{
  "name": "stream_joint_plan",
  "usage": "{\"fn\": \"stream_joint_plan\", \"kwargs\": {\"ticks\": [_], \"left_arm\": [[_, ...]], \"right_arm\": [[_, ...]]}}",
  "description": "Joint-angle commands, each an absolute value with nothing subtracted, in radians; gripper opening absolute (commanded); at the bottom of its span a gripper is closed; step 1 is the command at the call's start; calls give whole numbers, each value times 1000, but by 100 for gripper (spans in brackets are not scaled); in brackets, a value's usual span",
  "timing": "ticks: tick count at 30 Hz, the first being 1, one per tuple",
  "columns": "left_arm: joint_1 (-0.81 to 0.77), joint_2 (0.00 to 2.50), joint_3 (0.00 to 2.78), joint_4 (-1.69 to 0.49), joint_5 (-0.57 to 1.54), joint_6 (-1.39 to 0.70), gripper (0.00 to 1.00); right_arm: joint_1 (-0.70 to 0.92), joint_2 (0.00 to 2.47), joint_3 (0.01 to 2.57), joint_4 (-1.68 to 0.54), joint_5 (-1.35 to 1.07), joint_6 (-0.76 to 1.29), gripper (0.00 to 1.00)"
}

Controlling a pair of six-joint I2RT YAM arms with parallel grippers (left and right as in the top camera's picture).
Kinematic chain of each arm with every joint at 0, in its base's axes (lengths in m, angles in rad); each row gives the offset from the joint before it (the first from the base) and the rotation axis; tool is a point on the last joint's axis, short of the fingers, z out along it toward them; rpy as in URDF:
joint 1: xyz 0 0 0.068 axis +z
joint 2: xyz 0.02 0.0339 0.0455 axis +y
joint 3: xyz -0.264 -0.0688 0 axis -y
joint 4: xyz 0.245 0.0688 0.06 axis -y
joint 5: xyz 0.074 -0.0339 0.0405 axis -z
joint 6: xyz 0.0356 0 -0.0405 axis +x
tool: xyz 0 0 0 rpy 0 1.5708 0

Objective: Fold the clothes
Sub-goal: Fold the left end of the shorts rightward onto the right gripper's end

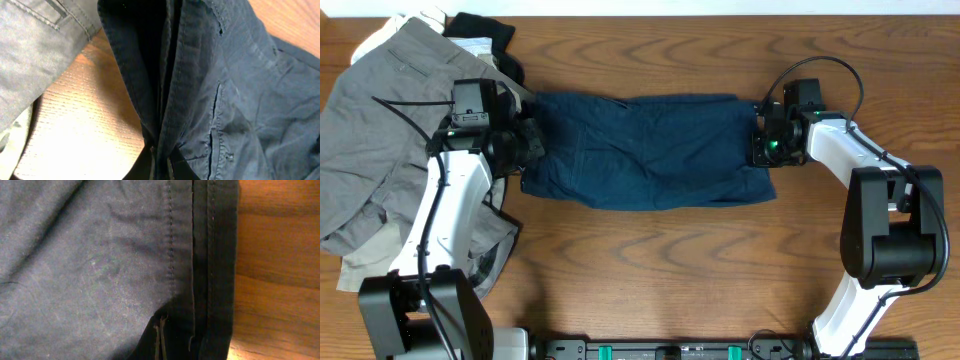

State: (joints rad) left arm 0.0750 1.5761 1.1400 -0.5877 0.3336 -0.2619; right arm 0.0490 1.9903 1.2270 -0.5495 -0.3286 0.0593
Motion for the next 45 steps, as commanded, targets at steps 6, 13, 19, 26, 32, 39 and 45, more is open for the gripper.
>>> {"fn": "stream_joint_plan", "kwargs": {"ticks": [6, 13, 19, 26, 32, 39, 45], "left_arm": [[76, 1510, 1140, -613, 332, -264, 6], [-11, 1483, 1140, -575, 332, -303, 6], [-159, 1491, 1139, -457, 332, -360, 6], [-372, 1491, 1139, -260, 328, -373, 6], [-532, 1515, 1139, -176, 230, -372, 6], [-632, 1631, 1139, -51, 152, -373, 6], [-669, 1729, 1139, 117, 152, -441, 6]], "right_arm": [[69, 2016, 1200, -538, -329, 60, 1], [81, 2016, 1156, -530, -330, 74, 1], [98, 2016, 1151, -530, -330, 82, 1], [99, 2016, 1151, -535, -330, 94, 1], [99, 2016, 1151, -541, -331, 96, 1], [99, 2016, 1151, -541, -334, 95, 1], [99, 2016, 1151, -541, -334, 95, 1]]}}
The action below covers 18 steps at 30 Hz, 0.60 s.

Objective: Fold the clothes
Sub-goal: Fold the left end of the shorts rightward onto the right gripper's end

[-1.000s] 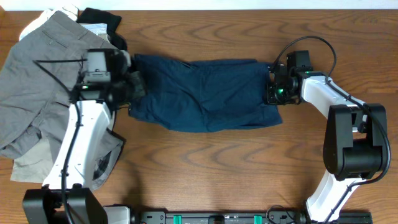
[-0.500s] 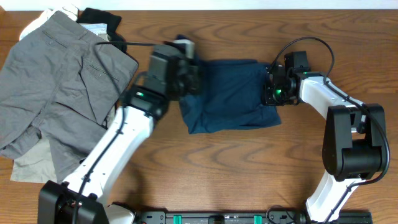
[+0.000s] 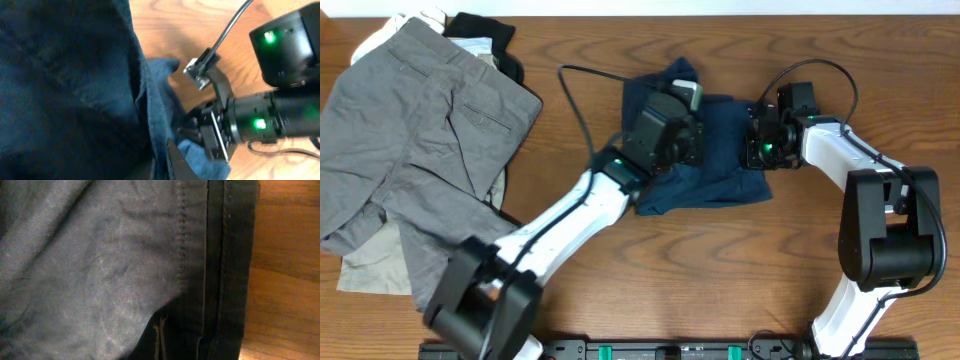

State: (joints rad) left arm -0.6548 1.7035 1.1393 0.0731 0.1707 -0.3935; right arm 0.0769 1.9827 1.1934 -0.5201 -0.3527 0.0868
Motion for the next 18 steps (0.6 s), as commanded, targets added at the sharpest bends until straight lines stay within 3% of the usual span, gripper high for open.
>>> {"fn": "stream_joint_plan", "kwargs": {"ticks": [1, 12, 13, 17, 18], "left_arm": [[-674, 1740, 1139, 139, 152, -449, 6], [-732, 1792, 1139, 277, 152, -474, 6], [-736, 1792, 1139, 280, 152, -474, 15], [-741, 1792, 1139, 286, 152, -473, 98], [-740, 1792, 1139, 286, 152, -473, 98]], "right_arm": [[99, 2016, 1151, -541, -334, 95, 1], [99, 2016, 1151, -541, -334, 96, 1], [99, 2016, 1151, -541, -334, 96, 1], [99, 2016, 1151, -541, -334, 96, 1], [99, 2016, 1151, -540, -334, 96, 1]]}}
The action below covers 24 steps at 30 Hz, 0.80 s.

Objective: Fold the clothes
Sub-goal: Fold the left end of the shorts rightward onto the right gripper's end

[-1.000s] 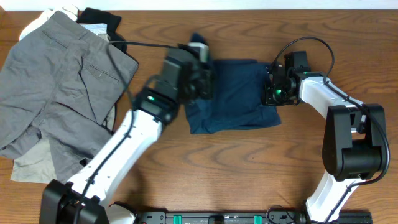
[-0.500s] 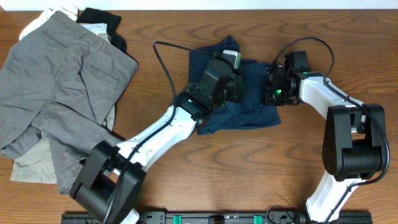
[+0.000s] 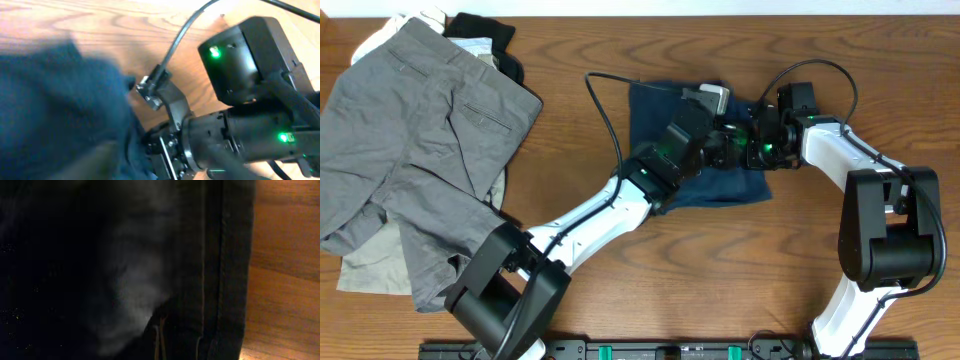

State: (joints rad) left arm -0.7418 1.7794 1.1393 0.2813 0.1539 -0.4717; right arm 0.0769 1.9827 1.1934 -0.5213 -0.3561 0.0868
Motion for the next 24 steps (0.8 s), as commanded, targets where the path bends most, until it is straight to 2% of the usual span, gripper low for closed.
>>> {"fn": "stream_joint_plan", "kwargs": {"ticks": [1, 11, 13, 17, 20, 21, 22, 24], "left_arm": [[-737, 1792, 1139, 286, 152, -473, 98], [-632, 1699, 1139, 235, 152, -473, 98], [-604, 1662, 1139, 189, 152, -473, 98], [-556, 1602, 1139, 68, 152, -461, 98], [-526, 1585, 1139, -23, 152, -440, 98], [-516, 1584, 1139, -54, 152, -439, 98], [-508, 1584, 1139, -83, 152, -439, 98], [-492, 1585, 1139, -139, 152, -439, 98]], "right_arm": [[99, 2016, 1151, -541, -334, 96, 1], [90, 2009, 1161, -522, -390, 95, 2], [81, 2000, 1174, -523, -421, 88, 7], [59, 1958, 1205, -529, -476, 71, 27], [52, 1919, 1224, -546, -478, 51, 58], [52, 1909, 1230, -553, -475, 43, 64], [52, 1901, 1233, -558, -470, 42, 69], [52, 1888, 1234, -561, -455, 41, 73]]}}
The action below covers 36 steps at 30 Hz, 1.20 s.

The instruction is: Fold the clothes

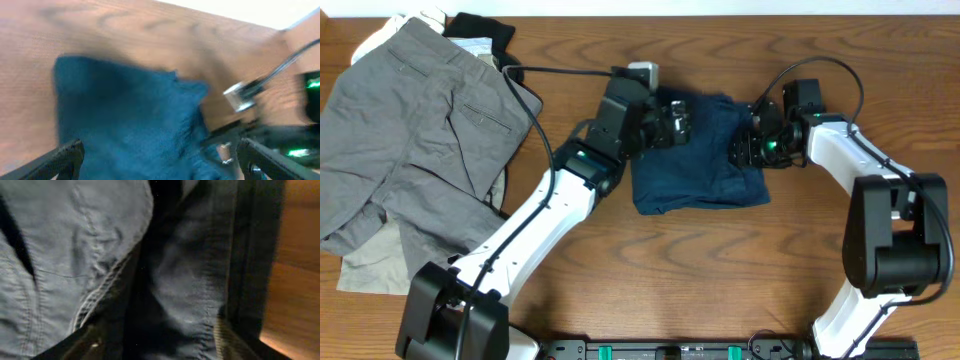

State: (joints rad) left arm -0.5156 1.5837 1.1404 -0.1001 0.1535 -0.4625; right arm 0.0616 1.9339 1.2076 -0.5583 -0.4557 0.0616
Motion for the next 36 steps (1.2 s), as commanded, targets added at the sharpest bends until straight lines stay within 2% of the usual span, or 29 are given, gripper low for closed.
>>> {"fn": "stream_joint_plan", "kwargs": {"ticks": [1, 10, 16, 19, 24, 26, 31, 36], "left_arm": [[-486, 1585, 1139, -160, 152, -439, 98], [-454, 1585, 1139, -223, 152, -400, 98], [-454, 1585, 1139, -224, 151, -390, 98], [-454, 1585, 1139, -225, 149, -366, 98], [-454, 1585, 1139, -235, 144, -354, 98], [-454, 1585, 1139, -235, 144, -352, 98], [-454, 1585, 1139, -241, 144, -351, 98], [-453, 1585, 1139, -253, 140, -344, 98]], "right_arm": [[52, 1887, 1234, -562, -449, 37, 74], [54, 1887, 1233, -561, -448, 35, 74], [77, 1903, 1230, -561, -411, -3, 88], [103, 1924, 1230, -560, -364, -5, 88], [149, 1938, 1230, -553, -219, 14, 99], [167, 1944, 1230, -553, -139, 37, 99], [194, 1977, 1230, -546, -21, 86, 99], [197, 2023, 1230, -529, -4, 109, 81]]}}
